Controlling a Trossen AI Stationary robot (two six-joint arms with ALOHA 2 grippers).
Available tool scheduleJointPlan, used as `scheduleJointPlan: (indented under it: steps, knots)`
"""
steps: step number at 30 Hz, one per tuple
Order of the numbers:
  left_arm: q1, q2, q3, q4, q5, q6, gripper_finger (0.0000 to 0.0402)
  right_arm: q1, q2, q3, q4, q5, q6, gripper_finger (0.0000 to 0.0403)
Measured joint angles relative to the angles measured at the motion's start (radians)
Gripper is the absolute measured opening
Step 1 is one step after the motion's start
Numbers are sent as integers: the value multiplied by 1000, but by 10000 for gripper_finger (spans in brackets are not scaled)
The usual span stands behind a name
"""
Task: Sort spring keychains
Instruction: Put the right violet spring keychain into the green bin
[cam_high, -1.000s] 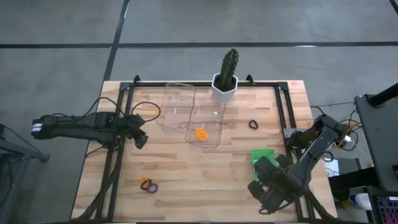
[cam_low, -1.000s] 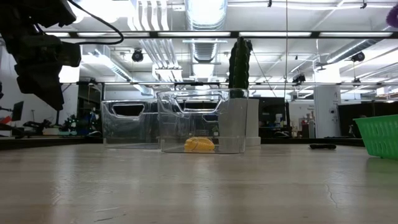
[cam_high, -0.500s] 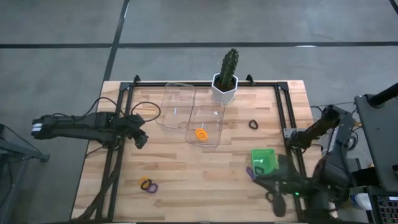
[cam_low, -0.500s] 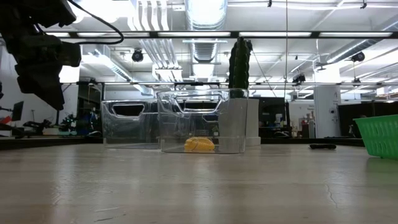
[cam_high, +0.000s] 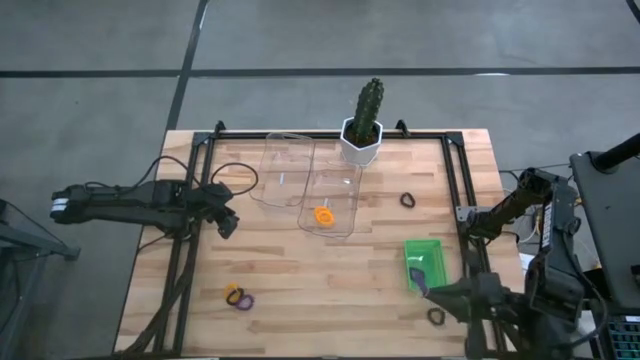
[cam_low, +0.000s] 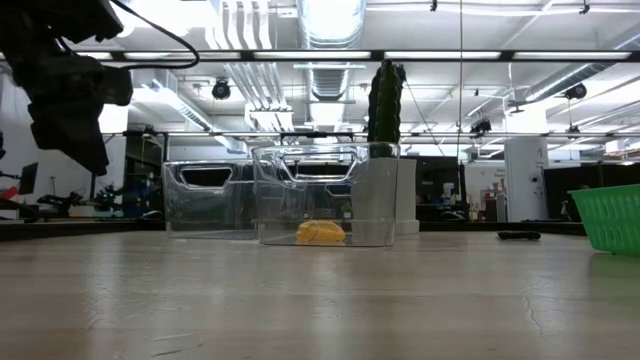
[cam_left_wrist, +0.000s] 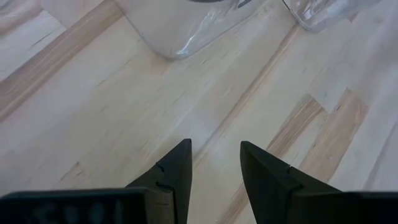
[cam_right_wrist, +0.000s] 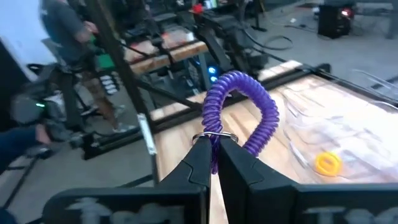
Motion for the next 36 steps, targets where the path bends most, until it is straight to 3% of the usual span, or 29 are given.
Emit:
scheduleJointPlan:
  steps: [3, 8, 11, 16, 23, 36]
  knots:
    - [0, 0, 0, 7, -1, -1, 128, -46, 0, -11, -204, -88, 239, 12]
    - [0, 1, 0, 10, -1, -15, 128, -150, 8, -91, -555, -532, 701, 12]
    - [0, 2, 0, 10, -1, -18, 128, -174, 3, -159, -598, -657, 789, 12]
    - [0, 3, 0, 10, -1, -25, 128, -202, -6, -255, -527, -821, 826, 12]
    - [0, 4, 0, 14, -18, -28, 128, -239, 8, -423, -297, -931, 842, 12]
    - [0, 8, 0, 20, -35, -40, 128, -252, 20, -597, -125, -951, 896, 13]
